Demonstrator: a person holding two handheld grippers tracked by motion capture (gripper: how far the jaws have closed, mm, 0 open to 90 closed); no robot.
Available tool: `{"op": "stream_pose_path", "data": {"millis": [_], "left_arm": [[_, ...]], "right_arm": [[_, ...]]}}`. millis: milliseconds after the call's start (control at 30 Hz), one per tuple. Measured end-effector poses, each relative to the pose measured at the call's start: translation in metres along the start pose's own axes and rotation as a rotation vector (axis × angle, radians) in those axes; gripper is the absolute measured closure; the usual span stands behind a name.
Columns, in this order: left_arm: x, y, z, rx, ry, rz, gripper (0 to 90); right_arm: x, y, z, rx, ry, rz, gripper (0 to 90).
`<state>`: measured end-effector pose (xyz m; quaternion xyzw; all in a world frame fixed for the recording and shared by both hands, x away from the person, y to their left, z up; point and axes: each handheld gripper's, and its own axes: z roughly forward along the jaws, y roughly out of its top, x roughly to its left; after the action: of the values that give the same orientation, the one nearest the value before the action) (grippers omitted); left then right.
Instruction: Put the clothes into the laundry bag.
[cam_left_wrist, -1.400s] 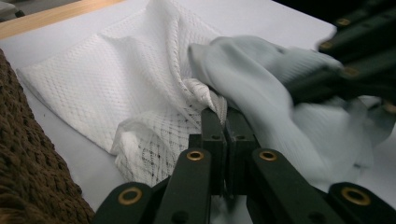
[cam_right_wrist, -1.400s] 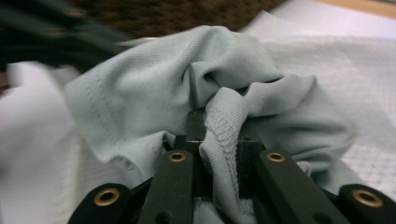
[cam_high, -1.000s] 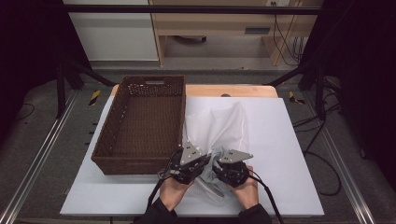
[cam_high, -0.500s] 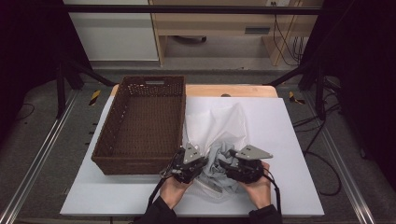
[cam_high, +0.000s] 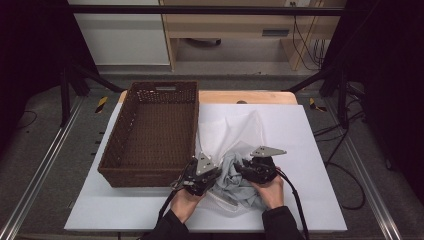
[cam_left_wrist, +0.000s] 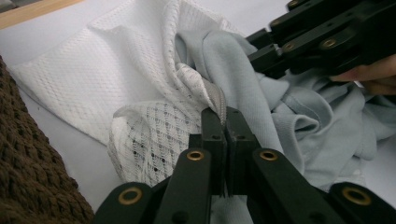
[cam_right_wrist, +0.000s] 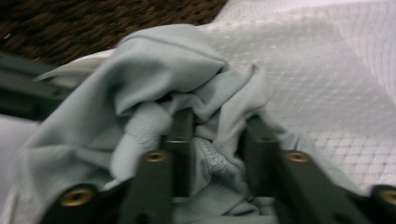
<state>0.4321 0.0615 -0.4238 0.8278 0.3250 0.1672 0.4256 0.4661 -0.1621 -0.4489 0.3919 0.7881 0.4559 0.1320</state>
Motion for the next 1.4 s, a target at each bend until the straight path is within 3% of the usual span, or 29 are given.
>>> {"op": "stream_pose_path", "data": {"millis": [100,233,300,400,467,533,667,733,800,867,1033,1133,1267,1400], "left_arm": [[0.002,0.002,-0.002,-0.006,0.002,-0.011,88.0],[0.005,0.007,-0.01,-0.029,-0.002,-0.035,88.0],[0.006,0.011,-0.016,-0.048,-0.029,-0.055,88.0],[0.003,0.018,-0.026,-0.086,-0.053,-0.053,88.1],[-0.001,0.02,-0.03,-0.092,-0.05,-0.032,88.1],[-0.006,0.02,-0.029,-0.089,-0.041,-0.007,88.2],[-0.007,0.013,-0.017,-0.048,-0.012,0.012,88.1],[-0.005,0.008,-0.011,-0.029,-0.014,0.006,88.0],[-0.004,0.005,-0.007,-0.017,-0.012,-0.001,88.0],[-0.004,0.003,-0.005,-0.011,-0.011,-0.002,87.9],[-0.003,-0.001,0.0,0.003,-0.002,0.004,87.7],[-0.004,-0.002,0.003,0.011,0.003,0.01,87.7],[-0.004,-0.004,0.006,0.024,0.008,0.016,87.6],[-0.001,-0.004,0.005,0.029,0.009,0.003,87.6]], "right_arm": [[0.009,-0.002,-0.017,-0.032,0.026,-0.073,82.2],[0.036,-0.005,-0.037,-0.11,0.072,-0.168,82.3],[0.051,-0.008,-0.036,-0.098,0.11,-0.204,82.4],[0.062,-0.008,-0.022,-0.039,0.101,-0.22,82.5],[0.062,-0.006,-0.006,0.014,0.042,-0.206,82.7],[0.056,-0.004,0.009,0.039,-0.004,-0.153,82.9],[0.044,-0.002,0.02,-0.008,-0.187,-0.081,82.7],[0.043,-0.003,0.022,-0.008,-0.215,-0.081,81.6],[0.043,-0.002,0.019,-0.006,-0.205,-0.095,75.7],[0.042,-0.002,0.006,-0.005,-0.187,-0.125,60.3],[0.032,-0.009,-0.037,-0.092,-0.17,-0.088,28.3],[0.02,-0.018,-0.044,-0.058,-0.168,-0.037,22.3],[0.014,-0.027,-0.022,0.02,-0.14,-0.02,26.8],[0.017,-0.023,-0.014,-0.02,-0.06,-0.038,70.5]]}}
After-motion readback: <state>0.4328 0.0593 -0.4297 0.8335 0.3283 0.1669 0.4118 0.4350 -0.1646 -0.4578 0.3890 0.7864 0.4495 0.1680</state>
